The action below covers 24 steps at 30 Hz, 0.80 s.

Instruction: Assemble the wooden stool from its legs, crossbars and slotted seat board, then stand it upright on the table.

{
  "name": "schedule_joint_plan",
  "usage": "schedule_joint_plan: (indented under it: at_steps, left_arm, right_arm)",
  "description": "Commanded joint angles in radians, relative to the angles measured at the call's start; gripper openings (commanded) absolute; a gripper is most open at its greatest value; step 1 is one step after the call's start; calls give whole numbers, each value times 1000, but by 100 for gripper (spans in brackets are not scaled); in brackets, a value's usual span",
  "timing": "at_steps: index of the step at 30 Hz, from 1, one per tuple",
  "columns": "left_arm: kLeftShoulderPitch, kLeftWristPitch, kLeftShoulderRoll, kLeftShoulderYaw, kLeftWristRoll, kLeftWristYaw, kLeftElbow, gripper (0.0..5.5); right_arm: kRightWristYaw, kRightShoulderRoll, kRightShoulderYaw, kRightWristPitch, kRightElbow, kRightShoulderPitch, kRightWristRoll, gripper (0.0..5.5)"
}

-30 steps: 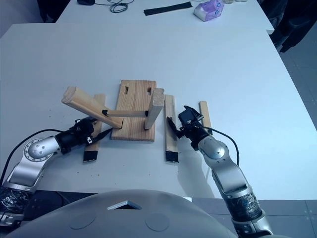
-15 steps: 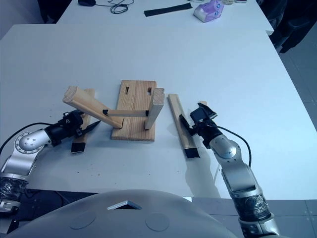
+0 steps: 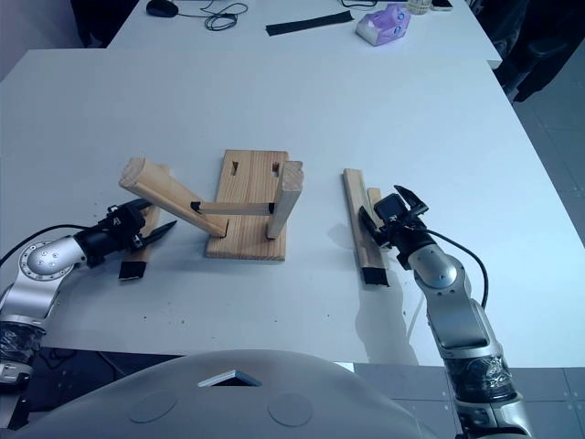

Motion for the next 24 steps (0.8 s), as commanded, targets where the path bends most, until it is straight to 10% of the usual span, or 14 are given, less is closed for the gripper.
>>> schedule_joint_plan:
  at_steps: [1,24]
  left_arm:
    - [24,84,-5,-5,-2,-20,-27,294]
    - [209,491,-170,265,-236,208,-754,294]
  right_arm:
    - [20,13,-39,33,-59,-29,22,399]
    - [-280,465,-221,533,-712,-31,127,399]
